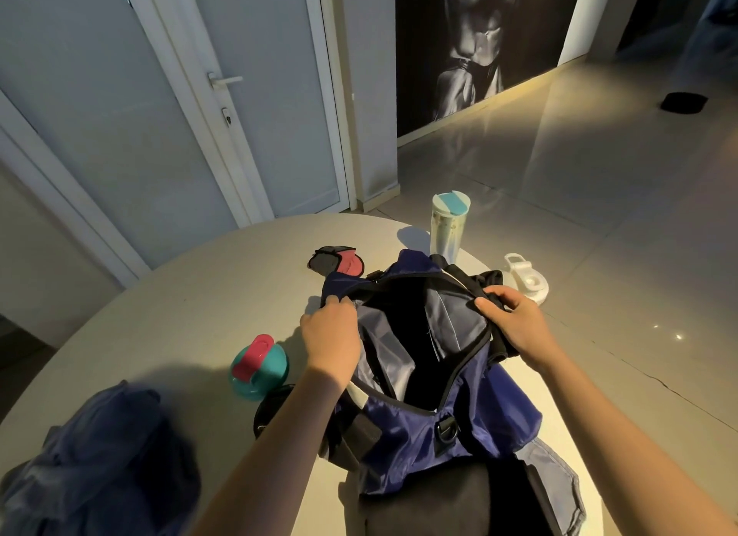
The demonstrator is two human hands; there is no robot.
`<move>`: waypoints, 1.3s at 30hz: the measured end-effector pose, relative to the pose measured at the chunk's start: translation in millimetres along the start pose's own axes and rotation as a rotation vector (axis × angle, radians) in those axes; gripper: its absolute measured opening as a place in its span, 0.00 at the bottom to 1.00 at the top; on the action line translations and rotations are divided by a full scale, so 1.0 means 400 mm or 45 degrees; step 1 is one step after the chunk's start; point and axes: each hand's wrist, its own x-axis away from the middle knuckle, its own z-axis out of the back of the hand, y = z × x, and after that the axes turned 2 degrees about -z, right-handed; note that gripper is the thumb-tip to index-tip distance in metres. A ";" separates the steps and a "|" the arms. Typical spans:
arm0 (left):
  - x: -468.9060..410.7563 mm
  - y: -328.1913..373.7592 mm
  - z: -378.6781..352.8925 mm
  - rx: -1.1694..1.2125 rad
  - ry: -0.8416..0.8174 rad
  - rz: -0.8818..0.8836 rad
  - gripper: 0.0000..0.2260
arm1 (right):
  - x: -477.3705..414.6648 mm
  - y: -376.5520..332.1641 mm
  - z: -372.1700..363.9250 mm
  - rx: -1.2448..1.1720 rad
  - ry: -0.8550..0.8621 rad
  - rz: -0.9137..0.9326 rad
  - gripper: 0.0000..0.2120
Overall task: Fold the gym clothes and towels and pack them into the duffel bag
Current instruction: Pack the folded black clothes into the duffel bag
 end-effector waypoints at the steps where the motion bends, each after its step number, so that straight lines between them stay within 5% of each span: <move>1: -0.001 0.002 0.000 0.008 -0.001 -0.005 0.18 | 0.004 0.002 -0.001 -0.022 -0.009 -0.011 0.08; 10: 0.007 0.014 0.000 0.032 -0.012 -0.034 0.19 | 0.020 0.013 0.010 -0.075 0.029 -0.166 0.04; 17: 0.004 0.023 0.002 0.130 -0.013 -0.075 0.20 | 0.042 -0.074 0.002 0.536 0.410 0.248 0.07; 22: 0.005 0.017 0.013 0.238 -0.032 -0.068 0.16 | 0.086 -0.218 -0.015 0.440 0.586 0.513 0.10; 31: 0.004 -0.023 0.022 0.418 -0.049 -0.033 0.18 | 0.146 -0.214 -0.181 0.039 0.179 0.255 0.08; 39: 0.005 -0.047 0.016 0.490 -0.034 -0.059 0.21 | 0.140 -0.135 -0.177 0.772 0.251 0.451 0.12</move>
